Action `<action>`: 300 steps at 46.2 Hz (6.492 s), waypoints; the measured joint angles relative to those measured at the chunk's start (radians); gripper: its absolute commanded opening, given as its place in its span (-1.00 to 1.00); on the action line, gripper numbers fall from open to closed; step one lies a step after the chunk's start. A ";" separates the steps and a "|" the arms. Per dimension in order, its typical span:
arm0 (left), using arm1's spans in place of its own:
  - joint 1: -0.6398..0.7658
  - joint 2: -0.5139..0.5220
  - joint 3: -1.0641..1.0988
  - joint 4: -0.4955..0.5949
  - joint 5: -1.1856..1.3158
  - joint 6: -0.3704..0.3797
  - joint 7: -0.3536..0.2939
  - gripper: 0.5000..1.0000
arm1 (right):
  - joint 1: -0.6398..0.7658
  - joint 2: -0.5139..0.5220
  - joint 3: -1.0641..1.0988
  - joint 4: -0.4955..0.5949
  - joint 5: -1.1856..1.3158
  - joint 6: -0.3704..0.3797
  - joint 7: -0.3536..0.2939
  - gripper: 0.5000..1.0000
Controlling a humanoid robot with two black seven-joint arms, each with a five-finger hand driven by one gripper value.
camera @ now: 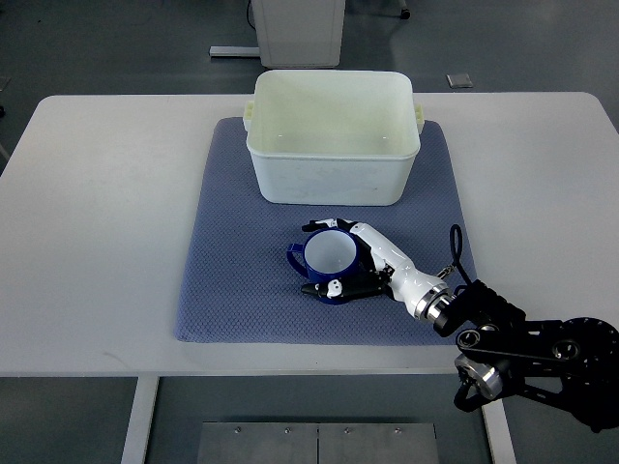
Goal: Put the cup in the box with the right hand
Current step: 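Close the right hand's fingers around the blue mug body, then lift the blue mug with the right hand over the white tub, then hold the blue mug above the tub and lower it slightly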
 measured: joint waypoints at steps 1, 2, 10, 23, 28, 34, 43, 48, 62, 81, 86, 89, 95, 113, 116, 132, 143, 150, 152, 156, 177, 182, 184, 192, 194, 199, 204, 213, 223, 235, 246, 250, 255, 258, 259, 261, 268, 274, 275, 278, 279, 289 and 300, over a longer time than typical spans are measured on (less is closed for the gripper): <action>0.000 0.000 0.000 0.000 0.000 0.000 0.000 1.00 | 0.001 0.000 -0.002 0.000 0.000 -0.002 0.000 0.35; 0.000 0.000 0.000 0.000 0.000 0.000 0.000 1.00 | 0.002 0.000 -0.003 -0.002 0.000 -0.003 0.000 0.34; 0.000 0.000 0.000 0.000 0.000 0.000 0.000 1.00 | 0.008 0.005 -0.005 -0.006 0.022 -0.005 0.001 -0.55; 0.000 0.000 0.000 0.000 0.000 0.000 0.000 1.00 | 0.060 0.006 -0.057 -0.005 0.075 -0.006 0.012 -1.00; 0.000 0.000 0.000 0.000 0.000 0.000 0.000 1.00 | 0.066 0.005 -0.059 -0.004 0.077 -0.006 0.015 -1.00; 0.000 0.000 0.000 0.000 0.000 0.000 0.000 1.00 | 0.068 0.005 -0.059 -0.004 0.079 -0.006 0.015 -1.00; 0.000 0.000 0.000 0.000 0.000 0.000 0.000 1.00 | 0.071 0.001 -0.054 0.001 0.102 -0.006 0.023 -1.00; 0.000 0.000 0.000 0.000 0.000 0.000 0.000 1.00 | 0.071 -0.006 -0.053 0.011 0.106 -0.006 0.035 -1.00; 0.000 0.000 0.000 0.000 0.000 0.000 0.000 1.00 | 0.072 -0.040 -0.052 0.061 0.105 -0.004 0.075 -1.00; 0.000 0.000 0.000 0.000 0.000 0.000 0.000 1.00 | 0.074 -0.114 -0.027 0.134 0.101 0.001 0.126 -1.00; 0.000 0.000 0.000 0.000 0.000 0.000 0.000 1.00 | 0.076 -0.120 -0.003 0.150 0.101 0.004 0.134 -1.00; 0.000 0.000 0.000 0.000 0.000 0.000 0.000 1.00 | 0.076 -0.123 0.018 0.160 0.101 0.005 0.139 -1.00; 0.000 0.000 0.000 0.000 0.000 0.000 0.000 1.00 | 0.076 -0.127 0.060 0.180 0.101 0.008 0.141 -1.00; 0.000 0.000 0.000 0.000 0.000 0.000 0.000 1.00 | 0.219 -0.122 0.097 0.178 0.171 0.010 0.108 -1.00; 0.000 0.000 0.000 0.000 0.000 0.000 0.000 1.00 | 0.252 -0.119 0.097 0.168 0.208 0.010 0.103 -1.00; 0.000 0.000 0.000 0.000 0.000 0.000 0.000 1.00 | 0.386 -0.066 0.084 0.065 0.355 0.006 0.036 -1.00; 0.000 0.000 0.000 0.000 0.000 0.000 0.000 1.00 | 0.468 0.013 0.030 -0.027 0.428 0.002 0.021 -1.00; 0.000 0.000 0.000 0.000 0.000 0.000 0.000 1.00 | 0.487 0.062 0.026 -0.110 0.487 -0.002 -0.003 -1.00; 0.000 0.000 0.000 0.000 0.000 0.000 0.000 1.00 | 0.488 0.077 0.026 -0.137 0.499 -0.003 -0.013 -1.00; 0.000 0.000 0.000 0.000 0.000 0.000 0.000 1.00 | 0.496 0.104 0.026 -0.189 0.512 -0.004 -0.030 -1.00; 0.000 0.000 0.000 0.000 0.000 0.000 0.000 1.00 | 0.501 0.207 0.003 -0.387 0.570 -0.128 -0.078 -1.00; 0.000 0.000 0.000 0.000 0.000 0.000 0.000 1.00 | 0.501 0.213 0.004 -0.410 0.589 -0.137 -0.090 -1.00; 0.000 0.000 0.000 0.000 0.000 0.000 0.000 1.00 | 0.501 0.216 0.004 -0.417 0.601 -0.138 -0.092 -1.00; 0.000 0.000 0.000 0.000 0.000 0.000 0.000 1.00 | 0.490 0.234 0.005 -0.439 0.638 -0.138 -0.094 -1.00; 0.000 0.000 0.000 0.000 0.000 0.000 0.000 1.00 | 0.490 0.240 0.005 -0.444 0.639 -0.138 -0.094 -1.00; 0.000 0.000 0.000 0.000 0.000 0.000 0.000 1.00 | 0.490 0.263 0.006 -0.474 0.639 -0.138 -0.094 -1.00; 0.000 0.000 0.000 0.000 0.000 0.000 0.000 1.00 | 0.485 0.291 0.002 -0.526 0.629 -0.138 -0.094 -1.00; 0.000 0.000 0.000 0.000 0.000 0.000 0.000 1.00 | 0.464 0.299 0.001 -0.592 0.625 -0.068 -0.094 -1.00; 0.000 0.000 0.000 0.000 0.000 0.000 0.000 1.00 | 0.454 0.301 0.000 -0.672 0.615 0.049 -0.094 -1.00; 0.000 0.000 0.000 0.000 0.000 0.000 0.000 1.00 | 0.453 0.301 -0.020 -0.727 0.577 0.148 -0.095 -1.00; 0.000 0.000 0.000 0.000 0.000 0.000 0.000 1.00 | 0.444 0.321 -0.021 -0.831 0.563 0.233 -0.109 -1.00; 0.000 0.000 0.000 0.000 0.000 0.000 0.000 1.00 | 0.440 0.320 -0.021 -0.839 0.563 0.245 -0.109 -1.00; 0.000 0.000 0.000 0.000 0.000 0.000 0.000 1.00 | 0.430 0.321 -0.020 -0.839 0.557 0.248 -0.109 -1.00; 0.000 0.000 0.000 0.000 0.000 0.000 0.000 1.00 | 0.420 0.322 -0.020 -0.838 0.551 0.250 -0.109 -1.00; 0.000 0.000 0.000 0.000 0.000 0.000 0.000 1.00 | 0.418 0.322 -0.020 -0.838 0.548 0.250 -0.109 -1.00; 0.000 0.000 0.000 0.000 0.000 0.000 0.000 1.00 | 0.417 0.323 -0.020 -0.838 0.544 0.256 -0.109 -1.00; 0.000 0.000 0.000 0.000 0.000 0.000 0.000 1.00 | 0.417 0.324 -0.020 -0.840 0.531 0.298 -0.108 -1.00; 0.000 0.000 0.000 0.000 0.000 0.000 0.000 1.00 | 0.416 0.321 -0.020 -0.848 0.529 0.324 -0.108 -1.00; 0.000 0.000 0.000 0.000 0.000 0.000 0.000 1.00 | 0.416 0.321 -0.020 -0.850 0.529 0.327 -0.108 -1.00; 0.000 0.000 0.000 0.000 0.000 0.000 0.000 1.00 | 0.416 0.322 -0.020 -0.859 0.529 0.335 -0.108 -1.00; 0.000 0.000 0.000 0.000 0.000 0.000 0.000 1.00 | 0.416 0.323 -0.020 -0.861 0.529 0.337 -0.108 -1.00; 0.000 0.000 0.000 0.000 0.000 0.000 0.000 1.00 | 0.415 0.320 -0.021 -0.864 0.529 0.338 -0.113 -1.00; 0.000 0.000 0.000 0.000 0.000 0.000 0.000 1.00 | 0.413 0.322 -0.021 -0.864 0.529 0.337 -0.121 -0.28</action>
